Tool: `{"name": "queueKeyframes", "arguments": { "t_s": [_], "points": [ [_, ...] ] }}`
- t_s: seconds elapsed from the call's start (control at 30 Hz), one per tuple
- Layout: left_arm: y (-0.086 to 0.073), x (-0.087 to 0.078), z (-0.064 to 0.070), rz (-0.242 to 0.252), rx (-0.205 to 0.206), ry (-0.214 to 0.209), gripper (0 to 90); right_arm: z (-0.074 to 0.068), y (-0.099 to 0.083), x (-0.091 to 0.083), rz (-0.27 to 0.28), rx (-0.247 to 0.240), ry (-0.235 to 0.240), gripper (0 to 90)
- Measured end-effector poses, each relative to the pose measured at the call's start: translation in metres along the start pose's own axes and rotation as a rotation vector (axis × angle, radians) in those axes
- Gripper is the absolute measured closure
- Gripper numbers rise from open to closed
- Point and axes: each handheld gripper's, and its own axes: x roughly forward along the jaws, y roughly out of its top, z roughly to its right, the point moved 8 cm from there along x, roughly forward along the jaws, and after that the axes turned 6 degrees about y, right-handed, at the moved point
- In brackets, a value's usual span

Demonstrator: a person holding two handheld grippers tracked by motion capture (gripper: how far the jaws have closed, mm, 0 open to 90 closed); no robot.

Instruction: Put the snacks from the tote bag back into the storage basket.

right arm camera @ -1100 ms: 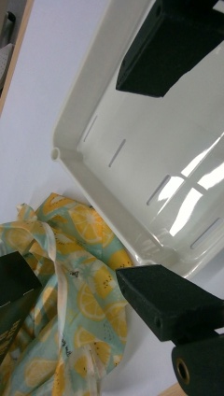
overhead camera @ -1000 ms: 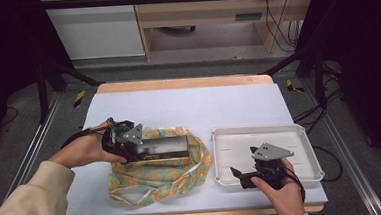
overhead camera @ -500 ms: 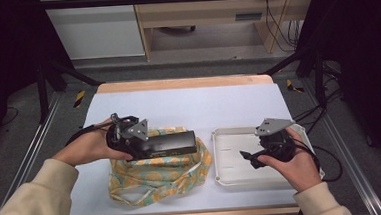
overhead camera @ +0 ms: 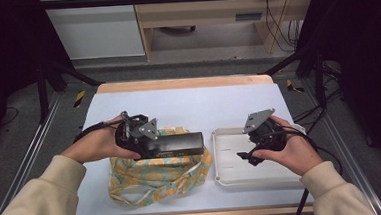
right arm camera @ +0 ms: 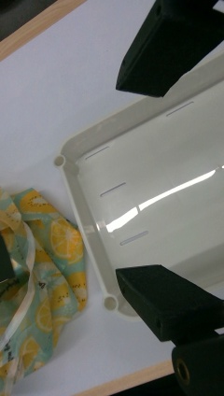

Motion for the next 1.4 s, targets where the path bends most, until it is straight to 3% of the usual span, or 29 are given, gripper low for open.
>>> {"name": "queueKeyframes", "arguments": {
  "t_s": [0.3,0.47,0.77,1.4],
  "points": [
    [0.019,0.009,0.006,-0.017,0.015,-0.015,42.8,-0.007,0.009,0.0,-0.046,-0.055,0.049,10.0],
    [0.028,0.011,0.008,-0.01,0.014,-0.024,42.8,-0.011,0.015,0.0,-0.025,-0.073,0.073,8.6],
    [0.04,0.015,0.01,-0.014,0.028,-0.032,42.8,-0.017,0.02,0.0,-0.046,-0.114,0.104,9.6],
    [0.051,0.022,0.015,-0.013,0.043,-0.046,42.8,-0.03,0.033,0.014,-0.089,-0.167,0.158,10.5]
  ]
}}
